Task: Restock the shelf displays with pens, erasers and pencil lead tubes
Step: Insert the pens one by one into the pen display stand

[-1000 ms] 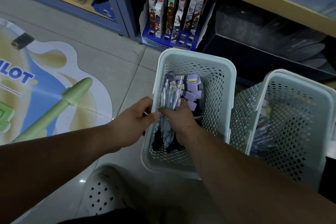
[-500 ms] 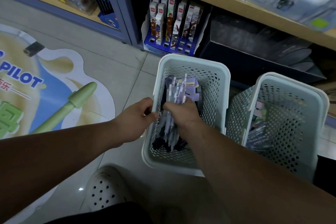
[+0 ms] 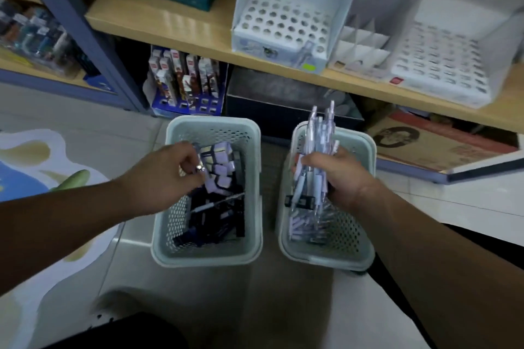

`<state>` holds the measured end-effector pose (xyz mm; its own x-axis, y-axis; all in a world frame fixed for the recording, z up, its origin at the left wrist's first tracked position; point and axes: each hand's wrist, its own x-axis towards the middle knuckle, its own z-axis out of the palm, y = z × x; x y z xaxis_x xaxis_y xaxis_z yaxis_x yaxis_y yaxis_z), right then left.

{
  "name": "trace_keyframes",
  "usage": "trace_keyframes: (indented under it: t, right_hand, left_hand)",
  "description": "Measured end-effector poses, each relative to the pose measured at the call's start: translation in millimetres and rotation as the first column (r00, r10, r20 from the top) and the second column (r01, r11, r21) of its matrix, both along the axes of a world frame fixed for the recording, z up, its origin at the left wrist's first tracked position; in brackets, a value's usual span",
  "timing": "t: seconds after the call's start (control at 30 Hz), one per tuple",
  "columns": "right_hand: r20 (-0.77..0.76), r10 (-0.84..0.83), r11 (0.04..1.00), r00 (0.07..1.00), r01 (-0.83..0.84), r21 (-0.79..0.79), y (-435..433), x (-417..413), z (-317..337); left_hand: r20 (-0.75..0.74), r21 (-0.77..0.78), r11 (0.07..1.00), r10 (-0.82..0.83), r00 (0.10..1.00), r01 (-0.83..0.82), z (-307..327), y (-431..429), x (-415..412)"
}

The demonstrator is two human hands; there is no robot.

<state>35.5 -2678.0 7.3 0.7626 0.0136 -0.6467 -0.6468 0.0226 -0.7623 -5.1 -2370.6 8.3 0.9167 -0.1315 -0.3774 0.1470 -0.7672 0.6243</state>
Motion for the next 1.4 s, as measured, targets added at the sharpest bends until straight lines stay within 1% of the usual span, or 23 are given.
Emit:
trace_keyframes:
  t: [0.1, 0.17, 0.23, 0.27, 0.33, 0.4, 0.47, 0.53, 0.63, 0.67, 0.7, 0.77, 0.83, 0.87, 0.93, 0.97, 1.03, 1.07, 1.1, 1.2, 1.3, 1.33, 1.4]
  right_hand:
    - [-0.048, -0.135, 0.989, 0.990, 0.132, -0.066, -46, -10, -11]
    - [-0.106, -0.230, 0.968, 0.967, 0.216, -0.129, -61, -21, -28]
    - [-0.142, -0.275, 0.948, 0.951, 0.243, -0.206, -65, -31, -51]
    - [-0.151, -0.267, 0.945, 0.952, 0.228, -0.235, -64, -34, -63]
    - [-0.179, -0.187, 0.950, 0.966, 0.132, -0.281, -60, -38, -85]
    - [-0.208, -0.083, 0.952, 0.975, 0.016, -0.304, -56, -38, -97]
    - [-0.245, -0.019, 0.944, 0.969, -0.063, -0.322, -53, -35, -109]
    - [-0.278, 0.031, 0.919, 0.960, -0.137, -0.370, -52, -31, -120]
    - [-0.293, 0.163, 0.866, 0.942, -0.279, -0.414, -50, -27, -134]
    - [-0.292, 0.219, 0.840, 0.931, -0.332, -0.429, -50, -25, -137]
    - [-0.288, 0.298, 0.789, 0.910, -0.405, -0.463, -49, -23, -138]
    - [-0.303, 0.450, 0.626, 0.840, -0.539, -0.565, -47, -19, -138]
    - [-0.337, 0.528, 0.481, 0.779, -0.602, -0.637, -47, -18, -137]
    - [-0.357, 0.550, 0.432, 0.755, -0.623, -0.652, -47, -19, -137]
    - [-0.383, 0.571, 0.368, 0.726, -0.643, -0.672, -48, -24, -137]
    - [-0.383, 0.588, 0.316, 0.712, -0.639, -0.702, -48, -27, -137]
    - [-0.413, 0.633, 0.153, 0.654, -0.629, -0.762, -50, -35, -137]
    - [-0.436, 0.649, 0.090, 0.623, -0.632, -0.770, -51, -40, -137]
    - [-0.447, 0.664, 0.055, 0.599, -0.635, -0.770, -51, -44, -137]
    - [-0.448, 0.704, 0.000, 0.551, -0.631, -0.776, -51, -53, -136]
    - [-0.468, 0.733, -0.043, 0.493, -0.653, -0.756, -55, -56, -134]
    - [-0.462, 0.739, -0.025, 0.490, -0.666, -0.746, -57, -56, -133]
    - [-0.397, 0.738, 0.089, 0.546, -0.661, -0.745, -61, -57, -132]
  left_hand:
    - [-0.132, -0.028, 0.994, -0.110, 0.985, 0.107, 3, -47, 0]
    - [-0.162, -0.037, 0.989, -0.145, 0.976, 0.141, -5, -77, -5]
    - [-0.180, -0.028, 0.987, -0.161, 0.970, 0.159, -18, -102, -10]
    - [-0.180, -0.012, 0.985, -0.173, 0.968, 0.173, -26, -113, -11]
    - [-0.177, 0.007, 0.985, -0.168, 0.970, 0.171, -40, -133, -13]
    - [-0.170, 0.032, 0.990, -0.130, 0.977, 0.138, -51, -148, -13]
    - [-0.152, 0.065, 0.995, -0.070, 0.986, 0.081, -60, -157, -10]
    - [-0.112, 0.101, 0.994, -0.026, 0.993, 0.037, -66, -161, -7]
    - [-0.030, 0.112, 0.994, 0.001, 1.000, 0.003, -71, -159, -6]
    - [-0.014, 0.103, 0.995, -0.002, 1.000, 0.003, -73, -158, -6]
    - [-0.010, 0.091, 0.996, -0.010, 1.000, 0.011, -75, -156, -7]
    - [-0.024, 0.079, 0.996, -0.043, 0.999, 0.045, -77, -153, -8]
    - [-0.027, 0.077, 0.994, -0.078, 0.997, 0.080, -76, -149, -8]
    - [-0.024, 0.077, 0.993, -0.089, 0.996, 0.090, -77, -147, -8]
    - [-0.014, 0.066, 0.993, -0.100, 0.995, 0.101, -77, -145, -7]
    - [-0.010, 0.054, 0.993, -0.101, 0.995, 0.101, -78, -144, -6]
    - [0.004, 0.023, 0.995, -0.101, 0.995, 0.101, -78, -141, -5]
    - [0.021, 0.011, 0.995, -0.103, 0.995, 0.102, -78, -140, -6]
    - [0.037, 0.004, 0.995, -0.101, 0.994, 0.100, -77, -139, -6]
    - [0.074, 0.001, 0.998, -0.069, 0.995, 0.069, -73, -130, -7]
    - [0.148, 0.066, 0.997, -0.047, 0.988, 0.037, -66, -113, -3]
    - [0.181, 0.100, 0.995, -0.028, 0.983, 0.010, -63, -105, -2]
    - [0.225, 0.173, 0.981, 0.047, 0.973, -0.087, -59, -86, -1]
